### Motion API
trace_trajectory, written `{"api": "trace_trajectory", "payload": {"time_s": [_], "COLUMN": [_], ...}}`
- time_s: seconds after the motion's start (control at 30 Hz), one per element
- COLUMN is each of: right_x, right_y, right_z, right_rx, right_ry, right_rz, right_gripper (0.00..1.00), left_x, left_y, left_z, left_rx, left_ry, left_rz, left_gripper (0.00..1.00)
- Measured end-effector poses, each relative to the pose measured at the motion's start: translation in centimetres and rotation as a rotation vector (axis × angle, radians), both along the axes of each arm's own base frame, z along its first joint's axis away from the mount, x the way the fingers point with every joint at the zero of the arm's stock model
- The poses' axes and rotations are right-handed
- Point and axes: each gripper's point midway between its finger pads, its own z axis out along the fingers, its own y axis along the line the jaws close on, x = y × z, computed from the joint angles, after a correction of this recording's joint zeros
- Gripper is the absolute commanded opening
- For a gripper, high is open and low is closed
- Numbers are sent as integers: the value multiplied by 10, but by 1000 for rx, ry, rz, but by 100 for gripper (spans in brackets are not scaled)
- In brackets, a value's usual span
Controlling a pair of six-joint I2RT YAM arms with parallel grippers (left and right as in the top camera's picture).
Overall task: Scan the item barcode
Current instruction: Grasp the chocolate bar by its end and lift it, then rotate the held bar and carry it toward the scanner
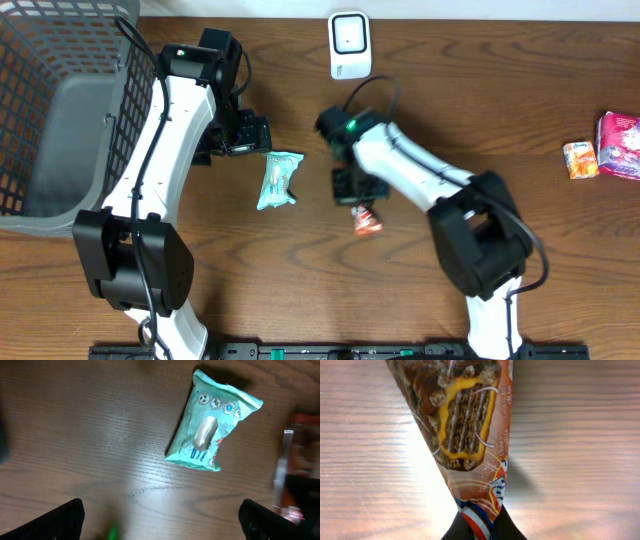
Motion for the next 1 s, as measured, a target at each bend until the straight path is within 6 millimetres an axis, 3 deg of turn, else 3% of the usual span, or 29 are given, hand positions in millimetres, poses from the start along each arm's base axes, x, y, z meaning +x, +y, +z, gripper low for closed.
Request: {"api": "trace_trajectory", "payload": {"time_s": [0.23, 0.4, 0.53, 0.67, 0.83, 1.0], "right_x": [35, 27, 22, 9, -5, -6], "right_y": [-58, -85, -96, -91, -67, -41], "right_z": [53, 66, 68, 73, 88, 104], "right_rx": [29, 45, 74, 202, 467, 692], "right_ry": [-28, 27, 73, 142, 188, 152], "right_rz": [-52, -41, 4, 102, 245, 348], "right_gripper": [1, 1, 1, 1, 1, 1], "left_x": [0, 0, 0, 0, 0, 0], "left_y": [0, 0, 0, 0, 0, 0], "left_z": [0, 0, 0, 0, 0, 0], "left_rx": [0, 0, 0, 0, 0, 0], "left_ry": [-1, 0, 0, -1, -1, -1], "left_rz": [0, 0, 0, 0, 0, 0], "left_gripper": [98, 98, 98, 98, 98, 98]}}
